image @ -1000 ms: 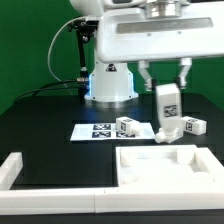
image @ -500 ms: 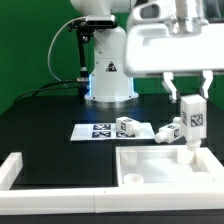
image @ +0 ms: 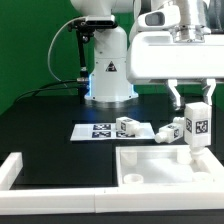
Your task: Assemble one leg
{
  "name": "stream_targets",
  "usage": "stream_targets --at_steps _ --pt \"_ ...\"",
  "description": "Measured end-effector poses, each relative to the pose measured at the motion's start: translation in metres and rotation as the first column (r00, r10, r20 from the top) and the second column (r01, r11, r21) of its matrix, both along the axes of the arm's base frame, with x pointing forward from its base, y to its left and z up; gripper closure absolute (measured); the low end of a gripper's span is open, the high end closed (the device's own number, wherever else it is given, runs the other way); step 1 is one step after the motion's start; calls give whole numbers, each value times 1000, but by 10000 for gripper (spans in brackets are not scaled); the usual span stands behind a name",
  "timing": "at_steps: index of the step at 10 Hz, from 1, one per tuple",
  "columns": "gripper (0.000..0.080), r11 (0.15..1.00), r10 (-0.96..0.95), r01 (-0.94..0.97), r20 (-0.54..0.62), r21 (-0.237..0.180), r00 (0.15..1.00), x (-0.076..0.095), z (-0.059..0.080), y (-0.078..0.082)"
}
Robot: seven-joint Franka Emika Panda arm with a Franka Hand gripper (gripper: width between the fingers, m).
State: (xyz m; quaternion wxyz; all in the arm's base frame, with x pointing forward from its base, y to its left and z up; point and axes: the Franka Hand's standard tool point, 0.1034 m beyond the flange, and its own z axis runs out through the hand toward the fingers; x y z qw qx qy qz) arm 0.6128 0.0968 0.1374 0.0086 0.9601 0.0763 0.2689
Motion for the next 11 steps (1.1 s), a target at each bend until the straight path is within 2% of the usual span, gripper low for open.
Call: stream_targets --at_steps 2,7,11 --pt "517 999 33 -33 -5 -17 999 -4 -13 19" --pt "517 999 30 -31 -23 -40 999 -4 -27 8" --pt "517 999 34 -34 -14 -43 999 5 -30 12"
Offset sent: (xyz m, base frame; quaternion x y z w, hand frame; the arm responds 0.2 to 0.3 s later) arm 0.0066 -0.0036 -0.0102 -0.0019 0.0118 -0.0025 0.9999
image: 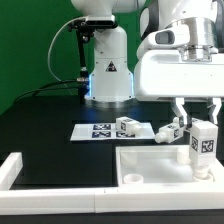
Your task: Assemble one leg
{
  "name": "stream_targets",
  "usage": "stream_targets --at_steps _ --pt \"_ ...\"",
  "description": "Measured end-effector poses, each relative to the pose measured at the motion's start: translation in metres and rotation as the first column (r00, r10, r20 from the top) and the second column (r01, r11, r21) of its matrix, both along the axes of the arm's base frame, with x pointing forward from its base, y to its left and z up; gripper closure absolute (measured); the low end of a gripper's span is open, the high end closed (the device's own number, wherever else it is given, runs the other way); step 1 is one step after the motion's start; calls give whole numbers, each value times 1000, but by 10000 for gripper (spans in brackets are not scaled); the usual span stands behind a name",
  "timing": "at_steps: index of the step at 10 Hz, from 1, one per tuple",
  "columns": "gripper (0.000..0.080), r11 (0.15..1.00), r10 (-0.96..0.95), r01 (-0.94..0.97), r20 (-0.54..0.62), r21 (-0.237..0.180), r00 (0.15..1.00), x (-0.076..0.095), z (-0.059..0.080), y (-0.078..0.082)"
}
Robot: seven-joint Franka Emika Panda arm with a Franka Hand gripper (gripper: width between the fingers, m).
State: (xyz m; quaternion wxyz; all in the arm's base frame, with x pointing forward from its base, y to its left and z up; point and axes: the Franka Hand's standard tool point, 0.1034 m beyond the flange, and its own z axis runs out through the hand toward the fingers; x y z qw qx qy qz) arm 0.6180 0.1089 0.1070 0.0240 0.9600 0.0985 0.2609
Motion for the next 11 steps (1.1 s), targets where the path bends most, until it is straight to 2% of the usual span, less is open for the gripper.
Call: stream_targets --at_steps 4,9,10,11 --pt "517 1000 6 -6 -12 -9 1000 -3 -14 1" --pt "517 1000 12 -11 29 -7 1000 0 -15 2" --pt "333 1000 11 -10 16 -9 1000 -1 -17 3" --pt "214 1000 6 -6 -21 -10 1000 0 -17 3"
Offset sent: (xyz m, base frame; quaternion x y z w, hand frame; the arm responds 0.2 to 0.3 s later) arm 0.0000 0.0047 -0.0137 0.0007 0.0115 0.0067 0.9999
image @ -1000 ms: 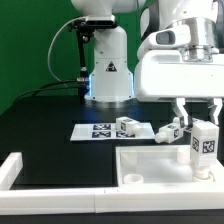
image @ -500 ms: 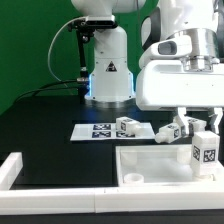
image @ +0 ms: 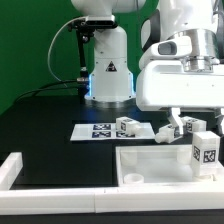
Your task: Assemble one leg
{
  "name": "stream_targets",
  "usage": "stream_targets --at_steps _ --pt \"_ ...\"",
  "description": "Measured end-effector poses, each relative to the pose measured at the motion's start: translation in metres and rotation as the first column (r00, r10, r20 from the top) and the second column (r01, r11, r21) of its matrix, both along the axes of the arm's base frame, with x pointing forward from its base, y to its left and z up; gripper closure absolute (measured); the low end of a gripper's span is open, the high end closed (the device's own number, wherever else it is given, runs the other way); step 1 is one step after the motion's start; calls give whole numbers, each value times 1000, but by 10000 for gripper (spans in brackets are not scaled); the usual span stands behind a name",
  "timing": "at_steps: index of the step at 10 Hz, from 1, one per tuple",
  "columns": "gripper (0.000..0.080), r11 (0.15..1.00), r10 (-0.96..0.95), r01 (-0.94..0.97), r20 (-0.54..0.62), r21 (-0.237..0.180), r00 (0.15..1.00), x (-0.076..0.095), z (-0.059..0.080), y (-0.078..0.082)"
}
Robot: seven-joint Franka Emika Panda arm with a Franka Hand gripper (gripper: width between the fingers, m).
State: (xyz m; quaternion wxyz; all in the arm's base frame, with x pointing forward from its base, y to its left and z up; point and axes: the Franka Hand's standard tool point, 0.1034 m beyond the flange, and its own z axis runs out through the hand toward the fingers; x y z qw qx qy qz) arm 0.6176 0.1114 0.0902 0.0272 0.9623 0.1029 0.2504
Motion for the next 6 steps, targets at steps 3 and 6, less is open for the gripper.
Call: stream_targets --at_steps 3,6 --pt "153 999 -53 53 -195 -6 979 15 5 -1" --pt "151 990 -127 140 -400 4 908 22 -2 -2"
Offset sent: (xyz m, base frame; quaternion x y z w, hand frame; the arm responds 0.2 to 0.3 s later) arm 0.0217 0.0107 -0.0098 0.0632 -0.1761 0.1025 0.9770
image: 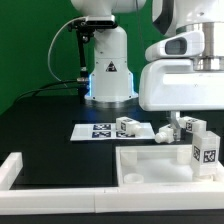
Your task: Assemble one leg
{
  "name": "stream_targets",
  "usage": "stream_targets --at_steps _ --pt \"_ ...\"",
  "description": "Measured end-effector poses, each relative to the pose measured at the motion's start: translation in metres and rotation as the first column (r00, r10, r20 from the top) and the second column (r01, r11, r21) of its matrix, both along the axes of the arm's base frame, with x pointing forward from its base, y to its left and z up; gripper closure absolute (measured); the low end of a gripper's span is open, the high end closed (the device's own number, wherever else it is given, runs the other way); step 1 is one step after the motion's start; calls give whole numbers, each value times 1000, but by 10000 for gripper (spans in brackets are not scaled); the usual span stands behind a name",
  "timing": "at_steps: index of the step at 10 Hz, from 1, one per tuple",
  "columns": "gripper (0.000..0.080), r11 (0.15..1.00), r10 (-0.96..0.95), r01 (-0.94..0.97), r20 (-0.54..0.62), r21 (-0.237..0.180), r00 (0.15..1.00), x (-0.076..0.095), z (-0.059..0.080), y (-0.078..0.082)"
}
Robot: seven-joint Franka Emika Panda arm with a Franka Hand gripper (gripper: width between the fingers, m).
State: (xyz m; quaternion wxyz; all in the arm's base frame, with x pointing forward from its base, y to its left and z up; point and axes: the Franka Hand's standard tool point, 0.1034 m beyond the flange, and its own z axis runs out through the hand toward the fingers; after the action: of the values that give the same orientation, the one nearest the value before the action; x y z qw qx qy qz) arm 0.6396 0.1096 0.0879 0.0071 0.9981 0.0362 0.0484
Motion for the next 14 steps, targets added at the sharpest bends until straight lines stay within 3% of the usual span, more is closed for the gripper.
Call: stream_targets --at_steps 2,5,7,8,9,10,12,13,14 --pt "151 1000 -5 5 -68 -3 998 -1 -2 4" --pt "151 999 -49 49 -45 -1 998 0 -3 9" --pt "409 998 -62 62 -45 0 997 1 -3 9" --pt "409 986 -168 168 -45 6 985 1 -3 8" --pt "514 974 -226 226 -44 9 973 1 -4 8" --pt "514 958 -286 287 -37 16 957 1 -5 7" --pt "514 812 -581 578 29 75 813 2 -6 3" --pt "514 724 -688 684 21 86 725 2 -5 2" --pt "514 565 -822 819 -16 102 569 1 -6 1"
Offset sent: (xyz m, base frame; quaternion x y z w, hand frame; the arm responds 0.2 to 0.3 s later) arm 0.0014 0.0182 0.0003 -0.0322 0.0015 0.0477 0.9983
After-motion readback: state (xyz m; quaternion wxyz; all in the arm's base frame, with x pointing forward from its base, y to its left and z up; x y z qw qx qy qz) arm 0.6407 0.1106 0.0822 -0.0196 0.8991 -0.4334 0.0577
